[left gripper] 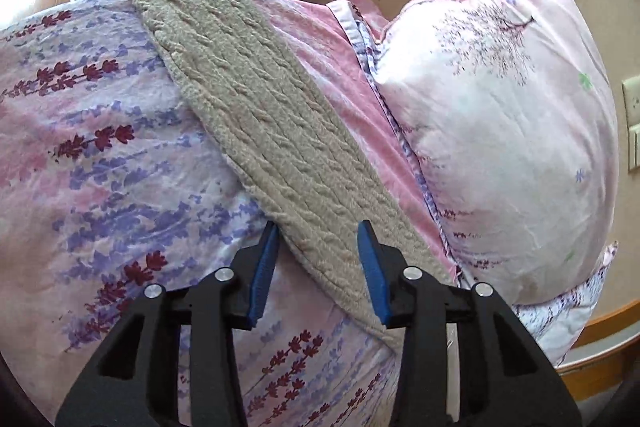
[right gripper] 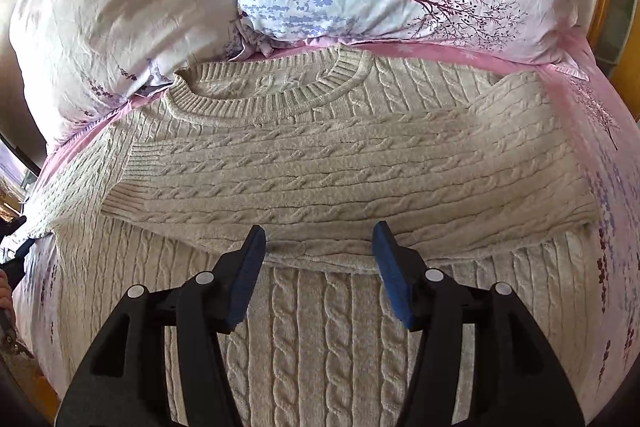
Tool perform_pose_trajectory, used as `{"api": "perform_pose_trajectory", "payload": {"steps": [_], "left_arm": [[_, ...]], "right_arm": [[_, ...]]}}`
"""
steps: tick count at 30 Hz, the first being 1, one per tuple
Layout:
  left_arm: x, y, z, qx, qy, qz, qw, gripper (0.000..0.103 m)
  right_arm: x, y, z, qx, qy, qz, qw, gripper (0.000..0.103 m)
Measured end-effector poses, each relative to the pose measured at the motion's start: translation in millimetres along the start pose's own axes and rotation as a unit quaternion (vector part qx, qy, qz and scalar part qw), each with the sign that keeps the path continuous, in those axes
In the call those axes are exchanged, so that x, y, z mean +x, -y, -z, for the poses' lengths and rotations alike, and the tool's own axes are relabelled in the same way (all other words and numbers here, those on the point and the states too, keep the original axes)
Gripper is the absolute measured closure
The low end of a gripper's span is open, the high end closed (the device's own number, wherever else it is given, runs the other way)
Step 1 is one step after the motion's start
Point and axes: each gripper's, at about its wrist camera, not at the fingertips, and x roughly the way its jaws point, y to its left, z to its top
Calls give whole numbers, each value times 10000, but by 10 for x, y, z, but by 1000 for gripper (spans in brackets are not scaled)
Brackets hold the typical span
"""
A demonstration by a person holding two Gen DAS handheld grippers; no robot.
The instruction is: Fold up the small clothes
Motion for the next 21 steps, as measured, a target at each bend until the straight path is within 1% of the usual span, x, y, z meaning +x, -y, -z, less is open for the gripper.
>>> {"api": "perform_pose_trajectory", "payload": {"steps": [3,4,7,9,10,12,14,15,18,20,21], "left_arm": [[25,-71,-67,-279,98,42,9996,77],[35,-78,-73,-304,101,14,9995,85],[67,-26,-47,-302,17,96,9995,96],[0,141,9,-48,184,183,9997,96],[-41,255,43,89,256,295,9992,97],[-102,517,133,300,264,712,9967,97],[-138,853,294,618,192,1143,9913,97],[-148,1036,411,824,150,1357,9872,97],[-72,1541,872,1475,-193,1949,9695,97],[71,1770,1261,1779,-569,2162,9583,97],[179,1846,1463,1914,-773,2173,9540,96]], "right_arm": [[-56,6,18,35,2,-140,9999,45],[-56,18,6,66,-2,-196,9998,45],[-97,77,-3,216,-33,-343,9992,45],[-125,118,-8,308,-25,-384,9988,45],[-147,141,-6,364,4,-354,9987,45],[-198,188,2,445,64,-326,9985,45],[-251,232,9,516,123,-348,9980,45],[-276,251,14,548,149,-364,9977,45],[-334,311,29,654,219,-472,9965,45],[-355,344,48,681,201,-465,9964,45],[-349,360,54,699,189,-468,9963,45]]}}
